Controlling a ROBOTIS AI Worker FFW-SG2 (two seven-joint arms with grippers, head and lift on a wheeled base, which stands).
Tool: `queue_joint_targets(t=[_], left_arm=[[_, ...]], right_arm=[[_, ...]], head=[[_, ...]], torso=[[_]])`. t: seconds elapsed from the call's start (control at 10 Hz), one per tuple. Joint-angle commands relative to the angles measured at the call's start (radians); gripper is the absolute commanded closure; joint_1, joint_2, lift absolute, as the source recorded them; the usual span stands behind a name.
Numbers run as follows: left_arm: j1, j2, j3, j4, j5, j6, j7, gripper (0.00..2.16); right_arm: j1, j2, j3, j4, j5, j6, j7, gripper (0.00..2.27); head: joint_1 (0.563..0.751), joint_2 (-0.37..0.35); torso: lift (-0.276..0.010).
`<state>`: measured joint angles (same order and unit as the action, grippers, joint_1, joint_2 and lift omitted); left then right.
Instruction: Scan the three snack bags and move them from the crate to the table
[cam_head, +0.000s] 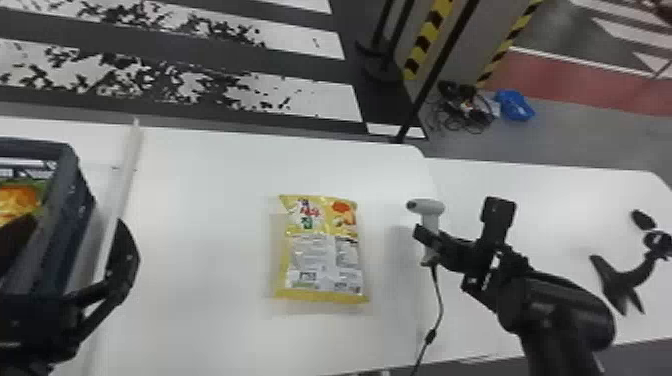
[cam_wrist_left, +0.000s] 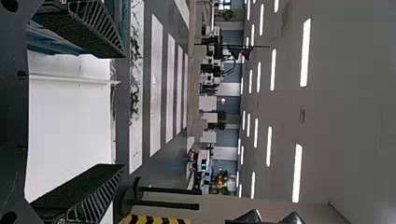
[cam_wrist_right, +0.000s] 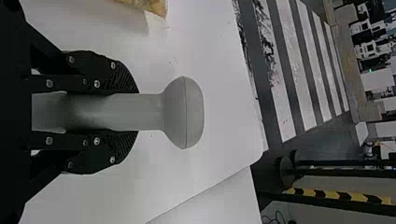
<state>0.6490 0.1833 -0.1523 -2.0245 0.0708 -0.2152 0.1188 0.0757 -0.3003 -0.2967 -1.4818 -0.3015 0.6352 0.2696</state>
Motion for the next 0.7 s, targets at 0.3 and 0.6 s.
queue_joint_targets(t=[0.3, 0.6], left_arm=[[-0.061, -0.002, 0.004, 0.069, 0.032, 0.003, -0.013, 0.03], [-0.100, 0.002, -0.001, 0.082, 0.041, 0.073, -0.031, 0.03]], right_arm=[[-0.089, -0.029, 0.070, 0.199, 0.093, -0.124, 0.000, 1.69], [-0.010, -0.031, 0.036, 0.080, 0.071, -0.120, -0.003, 0.05]], head=[[0.695, -0.312], [0.695, -0.315]], torso=[[-0.062], [-0.062]])
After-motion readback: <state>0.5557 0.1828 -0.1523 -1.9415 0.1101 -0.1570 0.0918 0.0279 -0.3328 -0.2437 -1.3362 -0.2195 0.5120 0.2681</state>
